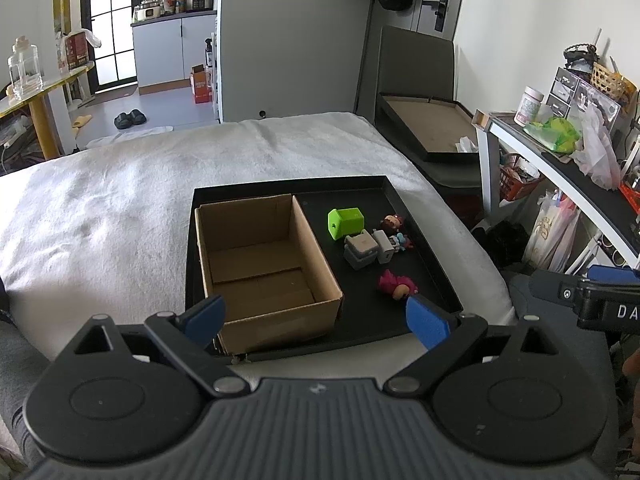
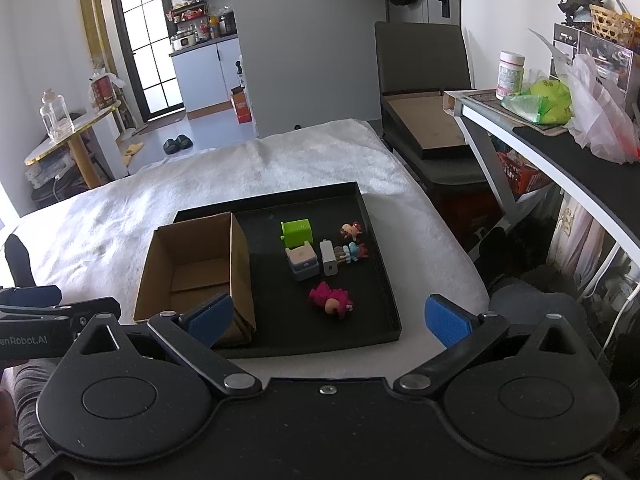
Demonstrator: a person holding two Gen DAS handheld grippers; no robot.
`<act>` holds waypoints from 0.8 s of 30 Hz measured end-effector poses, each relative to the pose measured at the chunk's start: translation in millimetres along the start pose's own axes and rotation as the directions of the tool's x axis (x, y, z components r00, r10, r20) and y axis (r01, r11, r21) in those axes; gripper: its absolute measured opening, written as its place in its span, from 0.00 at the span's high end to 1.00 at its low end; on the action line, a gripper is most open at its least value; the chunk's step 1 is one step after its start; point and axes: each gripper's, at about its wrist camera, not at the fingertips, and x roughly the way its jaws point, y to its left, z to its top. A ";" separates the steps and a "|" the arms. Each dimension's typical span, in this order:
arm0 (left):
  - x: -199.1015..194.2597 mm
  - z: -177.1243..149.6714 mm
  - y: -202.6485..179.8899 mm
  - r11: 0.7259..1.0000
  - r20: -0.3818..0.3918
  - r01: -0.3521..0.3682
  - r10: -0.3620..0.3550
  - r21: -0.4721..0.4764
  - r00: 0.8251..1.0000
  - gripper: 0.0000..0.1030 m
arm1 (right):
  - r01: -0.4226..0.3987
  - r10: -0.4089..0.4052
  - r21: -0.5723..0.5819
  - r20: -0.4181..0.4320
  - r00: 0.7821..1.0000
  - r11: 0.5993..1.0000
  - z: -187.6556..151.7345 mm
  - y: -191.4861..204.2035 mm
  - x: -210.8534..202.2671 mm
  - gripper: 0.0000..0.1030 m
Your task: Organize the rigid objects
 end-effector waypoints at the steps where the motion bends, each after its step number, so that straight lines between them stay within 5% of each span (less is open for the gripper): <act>1: -0.3 0.0 -0.3 1.000 0.001 0.001 -0.001 0.001 1.000 0.06 | -0.002 0.002 -0.002 0.001 1.000 1.000 -0.5 0.5 0.4 0.00; 24: 0.6 -0.7 2.6 1.000 0.000 -0.004 0.004 -0.016 1.000 0.06 | -0.008 0.008 -0.018 0.000 1.000 1.000 -1.7 1.1 2.5 0.00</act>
